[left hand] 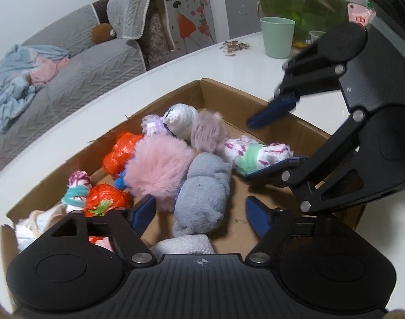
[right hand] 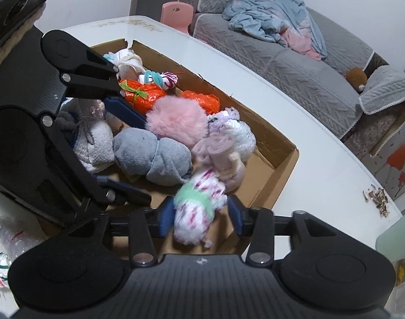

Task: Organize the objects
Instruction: 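Open both grippers to release the bundles into the box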

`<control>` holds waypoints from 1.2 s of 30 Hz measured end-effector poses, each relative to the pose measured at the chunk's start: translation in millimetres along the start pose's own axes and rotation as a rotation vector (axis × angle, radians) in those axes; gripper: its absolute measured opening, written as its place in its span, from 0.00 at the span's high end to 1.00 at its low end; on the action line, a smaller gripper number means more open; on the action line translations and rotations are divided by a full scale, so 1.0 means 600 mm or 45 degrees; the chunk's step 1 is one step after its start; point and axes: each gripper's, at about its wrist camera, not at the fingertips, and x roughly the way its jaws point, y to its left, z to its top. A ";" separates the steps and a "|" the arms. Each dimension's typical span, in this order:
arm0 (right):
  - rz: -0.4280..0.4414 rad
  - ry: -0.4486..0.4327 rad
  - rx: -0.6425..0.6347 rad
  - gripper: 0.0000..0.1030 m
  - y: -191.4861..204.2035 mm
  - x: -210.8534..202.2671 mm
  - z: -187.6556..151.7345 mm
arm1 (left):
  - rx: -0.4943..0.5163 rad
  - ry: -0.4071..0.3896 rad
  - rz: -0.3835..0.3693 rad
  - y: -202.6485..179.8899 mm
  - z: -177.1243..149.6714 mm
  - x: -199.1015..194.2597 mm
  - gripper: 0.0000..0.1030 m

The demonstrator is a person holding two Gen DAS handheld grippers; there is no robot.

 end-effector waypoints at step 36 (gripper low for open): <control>-0.006 -0.156 0.099 0.18 0.097 -0.168 -0.034 | -0.071 -0.118 -0.001 0.004 -0.109 -0.218 0.06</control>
